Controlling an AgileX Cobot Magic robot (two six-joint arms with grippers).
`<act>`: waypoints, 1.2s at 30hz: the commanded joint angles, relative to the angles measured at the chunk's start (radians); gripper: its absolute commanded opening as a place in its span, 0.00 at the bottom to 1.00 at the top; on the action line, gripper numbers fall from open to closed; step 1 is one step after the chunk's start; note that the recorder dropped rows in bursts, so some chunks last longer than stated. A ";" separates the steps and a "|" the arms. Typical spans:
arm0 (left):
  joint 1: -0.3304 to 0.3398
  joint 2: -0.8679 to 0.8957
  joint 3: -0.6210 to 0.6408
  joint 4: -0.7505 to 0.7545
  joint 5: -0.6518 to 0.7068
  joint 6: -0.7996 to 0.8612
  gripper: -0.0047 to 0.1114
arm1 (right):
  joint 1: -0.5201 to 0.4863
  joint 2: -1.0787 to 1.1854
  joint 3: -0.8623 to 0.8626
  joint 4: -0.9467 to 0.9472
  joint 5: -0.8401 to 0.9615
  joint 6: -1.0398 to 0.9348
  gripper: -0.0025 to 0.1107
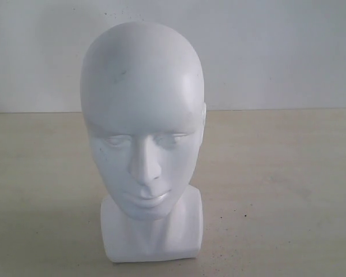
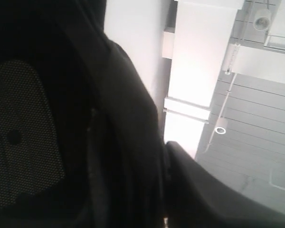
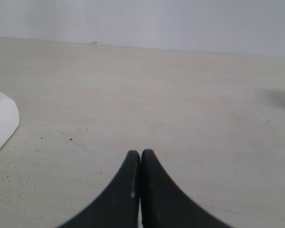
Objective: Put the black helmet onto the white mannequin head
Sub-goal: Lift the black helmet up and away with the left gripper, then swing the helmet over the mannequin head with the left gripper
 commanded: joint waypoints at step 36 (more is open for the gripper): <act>-0.439 0.293 -0.228 0.087 -0.092 0.084 0.08 | 0.001 -0.006 -0.001 -0.005 -0.004 0.000 0.02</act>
